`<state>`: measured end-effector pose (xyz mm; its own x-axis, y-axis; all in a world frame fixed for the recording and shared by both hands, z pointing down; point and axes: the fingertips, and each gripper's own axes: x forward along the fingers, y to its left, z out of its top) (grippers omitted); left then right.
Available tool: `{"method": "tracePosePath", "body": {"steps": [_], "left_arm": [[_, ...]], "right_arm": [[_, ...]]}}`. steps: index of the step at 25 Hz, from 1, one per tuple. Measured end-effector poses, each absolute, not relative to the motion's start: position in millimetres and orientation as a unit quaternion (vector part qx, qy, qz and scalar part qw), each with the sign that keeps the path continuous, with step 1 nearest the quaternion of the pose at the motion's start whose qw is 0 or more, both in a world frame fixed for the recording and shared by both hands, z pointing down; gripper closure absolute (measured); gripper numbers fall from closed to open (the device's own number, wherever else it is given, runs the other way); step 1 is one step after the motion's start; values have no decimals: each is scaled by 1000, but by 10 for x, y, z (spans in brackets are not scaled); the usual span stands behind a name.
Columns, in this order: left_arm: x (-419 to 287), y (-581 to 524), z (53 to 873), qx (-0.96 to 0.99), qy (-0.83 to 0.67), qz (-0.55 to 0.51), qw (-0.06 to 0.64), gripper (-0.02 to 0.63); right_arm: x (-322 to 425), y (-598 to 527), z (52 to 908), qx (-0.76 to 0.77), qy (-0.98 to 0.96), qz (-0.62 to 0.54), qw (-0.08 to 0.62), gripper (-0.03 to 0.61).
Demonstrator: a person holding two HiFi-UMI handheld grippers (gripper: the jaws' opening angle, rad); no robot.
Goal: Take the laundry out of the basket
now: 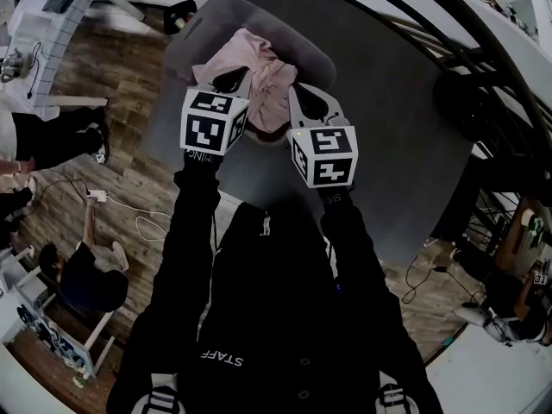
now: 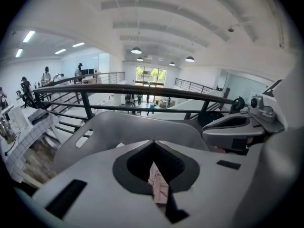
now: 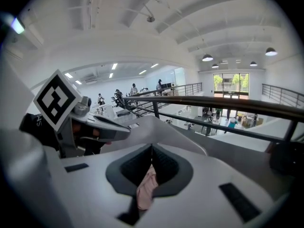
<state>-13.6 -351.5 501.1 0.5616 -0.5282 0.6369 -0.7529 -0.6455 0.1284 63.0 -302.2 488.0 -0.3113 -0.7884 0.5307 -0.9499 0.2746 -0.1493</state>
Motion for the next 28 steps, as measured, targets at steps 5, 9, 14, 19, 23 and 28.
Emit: {"method": "tracePosePath", "body": {"steps": [5,9,14,19,23,28], "left_arm": [[106,-3719,5163,863,-332,326,197,612],[236,-3801,5459,856,-275,393,192,612],[305,-3882,5811,834,-226,466,189,587],[369,-3842,6115,808,-176,518,218,478],[278,-3666,6415,769,-141,567,259,439],[311,-3727,6729,764,-139,575,258,377]], "right_arm": [[778,-3204,4967,560,-771,243,182,563],[805,-3304,4986,561,-771,248,174,563],[861,-3347,5073,562,-766,259,174,563],[910,-3402,5097,563,-765,265,168,563],[912,-3412,5159,560,-762,274,173,563],[901,-3422,5299,553,-755,293,198,563]]}}
